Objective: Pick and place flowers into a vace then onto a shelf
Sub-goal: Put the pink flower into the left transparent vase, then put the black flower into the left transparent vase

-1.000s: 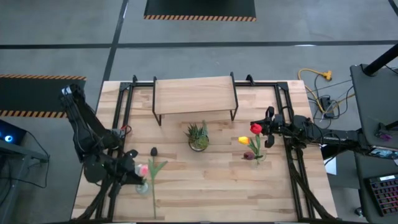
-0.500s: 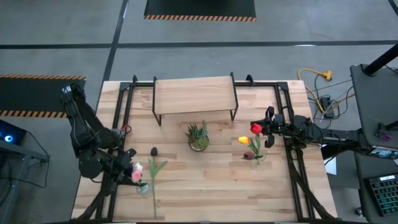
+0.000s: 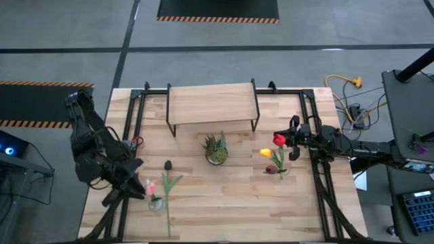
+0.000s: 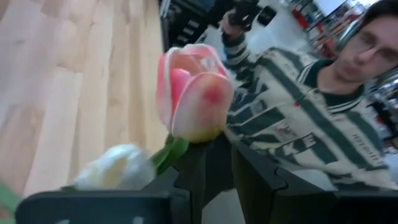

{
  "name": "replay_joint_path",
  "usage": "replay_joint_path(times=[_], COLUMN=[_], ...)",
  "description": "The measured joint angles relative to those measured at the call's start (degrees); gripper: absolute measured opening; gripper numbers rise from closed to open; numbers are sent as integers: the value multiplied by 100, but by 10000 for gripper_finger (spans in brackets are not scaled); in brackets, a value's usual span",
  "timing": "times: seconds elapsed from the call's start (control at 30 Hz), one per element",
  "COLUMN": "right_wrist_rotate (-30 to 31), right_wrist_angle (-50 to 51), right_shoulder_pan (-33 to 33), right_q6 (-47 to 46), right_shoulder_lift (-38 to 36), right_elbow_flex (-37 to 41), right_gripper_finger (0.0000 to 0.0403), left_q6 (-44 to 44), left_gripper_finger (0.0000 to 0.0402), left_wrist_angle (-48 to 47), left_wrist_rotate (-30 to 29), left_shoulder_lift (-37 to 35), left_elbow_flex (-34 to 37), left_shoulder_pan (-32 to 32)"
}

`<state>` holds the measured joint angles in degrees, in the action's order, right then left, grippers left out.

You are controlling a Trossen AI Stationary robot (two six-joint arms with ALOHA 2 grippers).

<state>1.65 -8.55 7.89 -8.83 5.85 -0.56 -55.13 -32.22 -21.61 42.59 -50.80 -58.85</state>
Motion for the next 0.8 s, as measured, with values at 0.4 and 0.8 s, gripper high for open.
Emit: replay_joint_path(times=[0.4,0.8], right_wrist_rotate=[0,0], right_wrist_angle=[4,11], right_shoulder_pan=[0,0], right_q6=[-3,22], right_shoulder_lift=[0,-7], right_elbow_flex=[0,0], right_gripper_finger=[28,28], left_q6=[-1142,-2062], left_gripper_finger=[62,62], left_wrist_angle=[-321,-1001], left_wrist_rotate=[453,565], left_shoulder_lift=[1,-295], left_elbow_flex=[87,-435], left_shoulder_pan=[0,0])
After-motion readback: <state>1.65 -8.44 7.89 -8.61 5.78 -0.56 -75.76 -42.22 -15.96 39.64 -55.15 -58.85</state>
